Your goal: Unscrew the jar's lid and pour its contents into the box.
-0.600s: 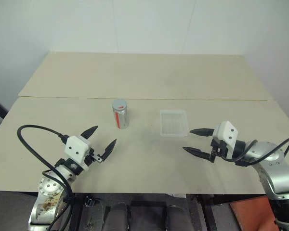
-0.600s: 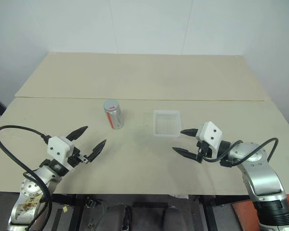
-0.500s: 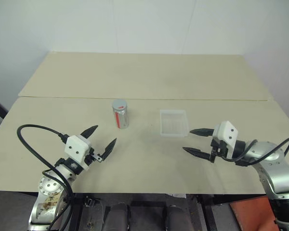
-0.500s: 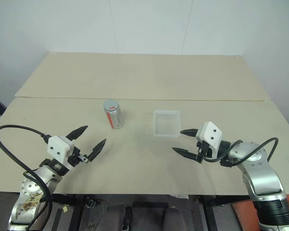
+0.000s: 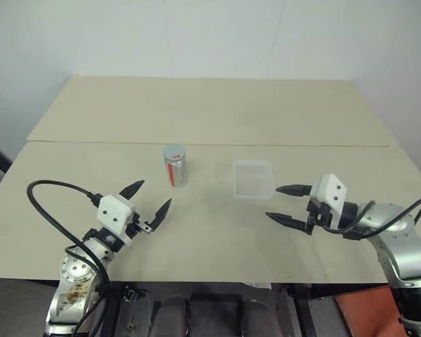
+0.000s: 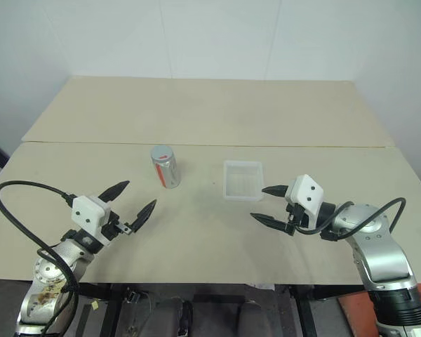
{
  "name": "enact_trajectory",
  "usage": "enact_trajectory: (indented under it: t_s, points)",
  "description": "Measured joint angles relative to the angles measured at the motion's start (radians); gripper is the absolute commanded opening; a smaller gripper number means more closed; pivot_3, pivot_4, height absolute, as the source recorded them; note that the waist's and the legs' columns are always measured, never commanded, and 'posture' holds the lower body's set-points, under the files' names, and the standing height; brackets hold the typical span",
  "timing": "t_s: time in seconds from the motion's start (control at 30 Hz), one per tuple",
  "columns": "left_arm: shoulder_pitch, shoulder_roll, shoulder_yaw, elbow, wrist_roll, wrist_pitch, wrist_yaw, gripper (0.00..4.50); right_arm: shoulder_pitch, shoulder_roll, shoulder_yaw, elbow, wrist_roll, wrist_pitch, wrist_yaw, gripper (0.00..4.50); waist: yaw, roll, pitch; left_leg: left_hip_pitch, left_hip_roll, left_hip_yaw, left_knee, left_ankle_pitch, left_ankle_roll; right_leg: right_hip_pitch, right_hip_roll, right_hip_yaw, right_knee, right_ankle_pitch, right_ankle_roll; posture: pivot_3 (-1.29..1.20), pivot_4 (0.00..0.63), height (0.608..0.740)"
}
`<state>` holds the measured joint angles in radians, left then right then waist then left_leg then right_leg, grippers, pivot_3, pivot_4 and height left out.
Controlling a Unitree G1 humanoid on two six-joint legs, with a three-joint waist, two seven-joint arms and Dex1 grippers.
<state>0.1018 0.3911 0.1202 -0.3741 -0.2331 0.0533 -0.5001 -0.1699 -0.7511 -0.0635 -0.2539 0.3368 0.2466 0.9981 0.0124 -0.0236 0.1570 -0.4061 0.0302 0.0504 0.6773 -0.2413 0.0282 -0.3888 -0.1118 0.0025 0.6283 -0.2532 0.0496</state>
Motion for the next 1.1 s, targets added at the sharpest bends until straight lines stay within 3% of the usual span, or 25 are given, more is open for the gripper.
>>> enact_trajectory:
  t_s: [0.17, 0.5, 1.1]
  points:
    - [-0.044, -0.092, -0.025, 0.008, -0.002, 0.028, 0.071, 4.31, -0.001, 0.022, 0.003, -0.002, 0.000, 0.000, -0.021, 3.76, 0.000, 0.000, 0.000, 0.000, 0.000, 0.000, 0.000, 0.000, 0.000, 0.000, 0.000, 0.000, 0.000, 0.000, 0.000, 0.00, 0.150, 0.740]
    - [-0.131, -0.258, -0.080, 0.176, 0.159, -0.013, 0.308, 4.31, -0.012, 0.050, 0.020, -0.020, -0.003, 0.002, -0.073, 3.76, 0.000, 0.000, 0.000, 0.000, 0.000, 0.000, 0.000, 0.000, 0.000, 0.000, 0.000, 0.000, 0.000, 0.000, 0.000, 0.00, 0.150, 0.740]
    - [-0.262, -0.314, -0.106, 0.493, 0.191, -0.262, 0.333, 4.31, -0.027, 0.050, 0.022, -0.031, -0.028, 0.003, -0.102, 3.76, 0.000, 0.000, 0.000, 0.000, -0.001, 0.000, 0.001, 0.000, 0.000, 0.000, 0.000, 0.000, 0.000, 0.001, 0.001, 0.00, 0.150, 0.740]
